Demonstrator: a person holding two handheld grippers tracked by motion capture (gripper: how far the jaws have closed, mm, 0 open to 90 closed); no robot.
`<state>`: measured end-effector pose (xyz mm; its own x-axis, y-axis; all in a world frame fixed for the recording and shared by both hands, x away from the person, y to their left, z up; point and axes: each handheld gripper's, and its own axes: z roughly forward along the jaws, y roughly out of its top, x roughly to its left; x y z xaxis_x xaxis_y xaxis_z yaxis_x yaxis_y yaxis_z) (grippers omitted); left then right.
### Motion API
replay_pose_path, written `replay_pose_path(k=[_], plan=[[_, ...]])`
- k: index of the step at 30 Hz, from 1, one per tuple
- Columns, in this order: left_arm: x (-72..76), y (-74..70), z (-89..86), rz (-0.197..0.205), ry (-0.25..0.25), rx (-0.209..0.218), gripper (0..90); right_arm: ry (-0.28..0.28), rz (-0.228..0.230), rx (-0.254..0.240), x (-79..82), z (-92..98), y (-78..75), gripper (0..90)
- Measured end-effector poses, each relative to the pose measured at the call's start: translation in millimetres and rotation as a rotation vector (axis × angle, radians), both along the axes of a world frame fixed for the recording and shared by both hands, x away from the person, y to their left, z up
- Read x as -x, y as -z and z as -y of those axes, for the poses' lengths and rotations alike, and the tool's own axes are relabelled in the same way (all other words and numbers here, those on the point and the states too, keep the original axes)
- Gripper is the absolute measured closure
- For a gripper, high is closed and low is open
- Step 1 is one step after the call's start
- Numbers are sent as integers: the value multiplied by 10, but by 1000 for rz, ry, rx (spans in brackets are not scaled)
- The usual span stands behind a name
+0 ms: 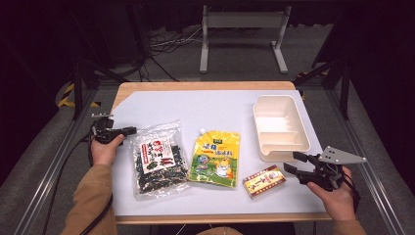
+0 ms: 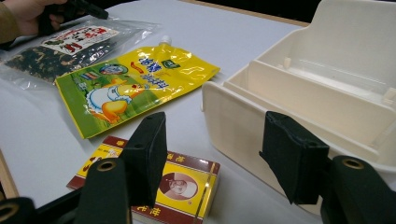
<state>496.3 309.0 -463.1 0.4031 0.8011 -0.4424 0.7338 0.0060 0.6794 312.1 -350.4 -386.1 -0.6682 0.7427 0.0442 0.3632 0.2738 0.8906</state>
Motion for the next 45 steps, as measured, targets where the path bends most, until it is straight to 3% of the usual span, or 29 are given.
replay_pose_path(k=[2,4,7,18,20,29,39,40,41,45], plan=[[10,-8,-16,11,8,18,851,2,0,1,0,6,1,407],[23,-34,-8,34,22,8,900,4,0,0,0,13,2,407],[46,-71,17,57,29,-24,900,7,-1,2,-3,20,5,407],[171,-284,-22,141,35,-24,900,9,-6,-9,-14,29,-11,407],[220,-350,-28,164,37,-37,900,10,-9,-8,-20,32,-11,408],[431,-614,-106,254,42,-27,900,-10,-14,-12,-51,-21,-47,420],[725,-891,-122,361,53,-25,900,-80,-17,-18,-154,-233,-129,419],[810,-971,-123,393,59,-21,900,-111,-12,-18,-183,-330,-167,419],[810,-971,-123,393,59,-21,900,-111,-12,-18,-183,-330,-167,419],[976,-1146,-81,458,85,-15,900,-187,0,-18,-236,-577,-269,419]])
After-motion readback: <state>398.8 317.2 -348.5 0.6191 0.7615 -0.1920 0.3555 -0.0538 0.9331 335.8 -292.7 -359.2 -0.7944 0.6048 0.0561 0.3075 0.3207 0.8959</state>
